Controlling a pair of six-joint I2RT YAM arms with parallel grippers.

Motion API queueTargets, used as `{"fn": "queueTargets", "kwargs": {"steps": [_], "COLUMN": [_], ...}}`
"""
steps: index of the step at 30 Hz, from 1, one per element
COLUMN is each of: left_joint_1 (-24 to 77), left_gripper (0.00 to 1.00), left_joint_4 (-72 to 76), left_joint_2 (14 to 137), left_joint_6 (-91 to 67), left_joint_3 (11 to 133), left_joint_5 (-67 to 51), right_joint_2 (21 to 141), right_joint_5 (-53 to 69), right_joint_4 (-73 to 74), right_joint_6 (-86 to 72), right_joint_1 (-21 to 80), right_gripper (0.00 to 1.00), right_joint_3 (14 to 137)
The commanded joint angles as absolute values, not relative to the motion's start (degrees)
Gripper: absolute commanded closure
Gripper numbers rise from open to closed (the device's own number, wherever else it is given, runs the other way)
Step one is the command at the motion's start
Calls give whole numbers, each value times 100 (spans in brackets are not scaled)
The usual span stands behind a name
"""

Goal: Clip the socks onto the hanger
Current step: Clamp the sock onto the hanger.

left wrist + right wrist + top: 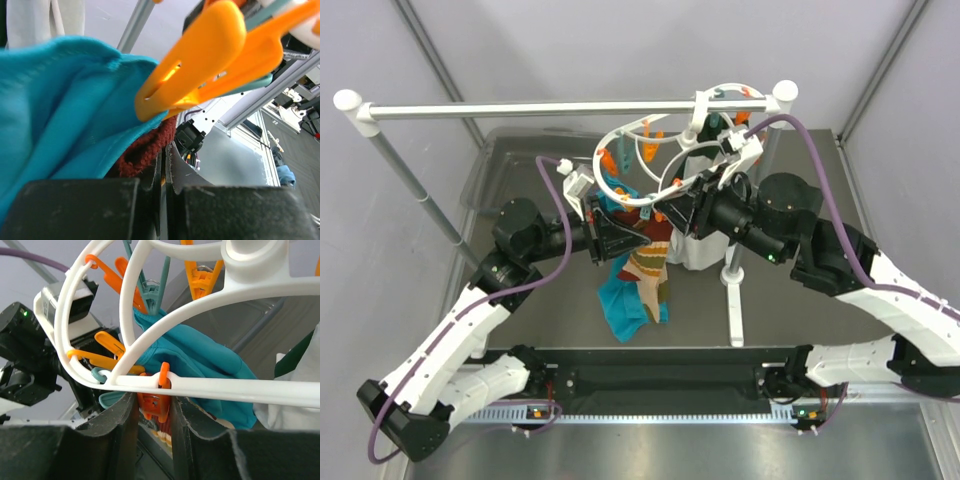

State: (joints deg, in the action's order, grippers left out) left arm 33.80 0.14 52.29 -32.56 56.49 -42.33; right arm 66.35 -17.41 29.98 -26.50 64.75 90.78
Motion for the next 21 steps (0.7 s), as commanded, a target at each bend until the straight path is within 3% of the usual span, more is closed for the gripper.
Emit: {"fn": "queueTargets", "kwargs": {"steps": [1,21], "left_joint_1": [3401,3401], "left_gripper": [100,100], "left_joint_4": [641,923], "left_joint_2": [5229,5045], "left_joint_6": [-3313,-3287], "left_joint_3": [5748,5660], "left_joint_5": [-4131,-5273], "right_joint_2": [6697,6706], "right_joint_5": [-1108,-774], "right_joint_4": [4025,4034], "right_joint_6": [-2461,-2145], "right_joint_1": [6513,6504], "right_gripper": [100,100], "right_joint_3": [9141,9237]}}
